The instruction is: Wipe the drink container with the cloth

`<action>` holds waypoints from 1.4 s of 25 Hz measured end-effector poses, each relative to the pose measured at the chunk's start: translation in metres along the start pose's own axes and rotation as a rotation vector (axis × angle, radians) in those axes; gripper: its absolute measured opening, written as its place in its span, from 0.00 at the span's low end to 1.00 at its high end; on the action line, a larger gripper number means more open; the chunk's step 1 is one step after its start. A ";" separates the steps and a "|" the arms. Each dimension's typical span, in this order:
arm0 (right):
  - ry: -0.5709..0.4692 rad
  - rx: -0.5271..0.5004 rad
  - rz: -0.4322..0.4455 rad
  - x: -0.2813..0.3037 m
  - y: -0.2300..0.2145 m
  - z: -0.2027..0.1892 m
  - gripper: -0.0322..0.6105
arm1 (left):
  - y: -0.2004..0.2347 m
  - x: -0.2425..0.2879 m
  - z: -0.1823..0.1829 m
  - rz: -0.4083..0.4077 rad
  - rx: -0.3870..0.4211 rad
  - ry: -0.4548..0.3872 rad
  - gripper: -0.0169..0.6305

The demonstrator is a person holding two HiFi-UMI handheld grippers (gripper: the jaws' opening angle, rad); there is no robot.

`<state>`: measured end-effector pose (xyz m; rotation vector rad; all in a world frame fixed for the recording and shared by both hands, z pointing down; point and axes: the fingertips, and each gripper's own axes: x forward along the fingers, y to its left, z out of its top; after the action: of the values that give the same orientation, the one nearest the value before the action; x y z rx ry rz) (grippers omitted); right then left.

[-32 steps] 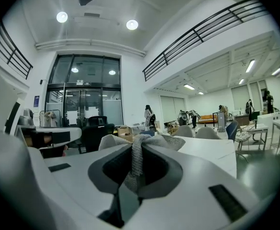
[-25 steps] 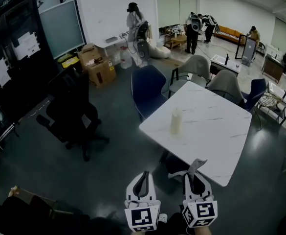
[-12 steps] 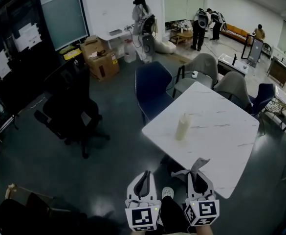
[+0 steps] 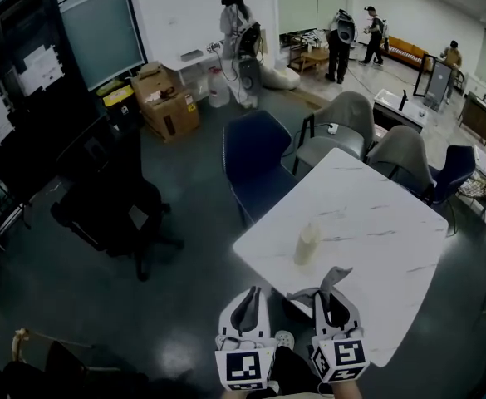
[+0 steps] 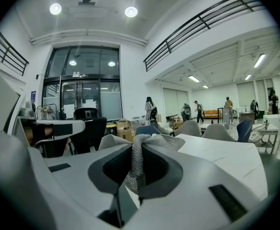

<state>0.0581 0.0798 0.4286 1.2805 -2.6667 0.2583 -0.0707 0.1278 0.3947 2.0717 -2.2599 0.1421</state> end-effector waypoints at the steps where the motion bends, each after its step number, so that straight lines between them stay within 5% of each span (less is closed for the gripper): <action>1: 0.008 -0.004 0.004 0.008 -0.004 0.001 0.14 | -0.001 0.011 0.002 -0.004 -0.007 0.007 0.07; 20: 0.123 -0.022 0.068 0.109 -0.065 -0.009 0.14 | -0.017 0.149 -0.003 -0.082 -0.028 0.075 0.07; 32: 0.185 -0.031 0.073 0.134 -0.068 -0.021 0.14 | -0.054 0.182 -0.025 -0.326 -0.041 0.160 0.08; 35: 0.200 -0.036 0.076 0.138 -0.068 -0.024 0.14 | -0.067 0.189 -0.030 -0.391 -0.044 0.186 0.28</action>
<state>0.0283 -0.0604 0.4887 1.0829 -2.5403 0.3292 -0.0211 -0.0619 0.4475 2.3173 -1.7034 0.2453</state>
